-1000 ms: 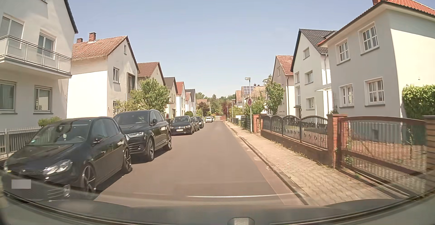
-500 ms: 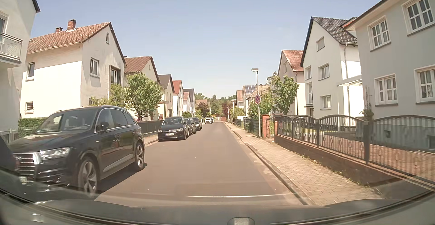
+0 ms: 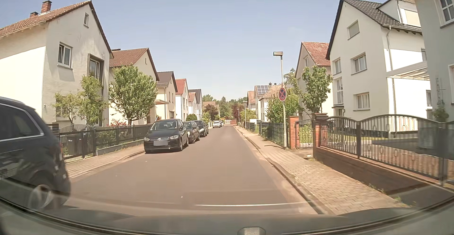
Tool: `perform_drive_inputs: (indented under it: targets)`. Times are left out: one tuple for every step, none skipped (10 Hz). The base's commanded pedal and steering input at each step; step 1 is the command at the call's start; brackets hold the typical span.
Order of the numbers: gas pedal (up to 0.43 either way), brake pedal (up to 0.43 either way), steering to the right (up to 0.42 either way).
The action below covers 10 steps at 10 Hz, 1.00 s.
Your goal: Follow the waypoints while adhering to traffic rules and regulations
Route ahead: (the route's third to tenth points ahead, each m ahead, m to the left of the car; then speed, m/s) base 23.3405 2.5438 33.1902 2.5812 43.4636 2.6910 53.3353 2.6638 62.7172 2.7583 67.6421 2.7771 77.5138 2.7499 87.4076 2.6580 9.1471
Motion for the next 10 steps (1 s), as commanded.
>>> perform_drive_inputs:
  targets:
    - [0.059, 0.0, -0.009]
    - [0.059, 0.0, -0.01]
    - [0.059, 0.0, -0.009]
    - [0.059, 0.0, -0.008]
    - [0.059, 0.0, -0.006]
    - [0.059, 0.0, -0.006]
    - [0.059, 0.0, -0.005]
    - [0.059, 0.0, -0.005]
    - [0.047, 0.0, -0.005]
    - [0.047, 0.0, -0.004]
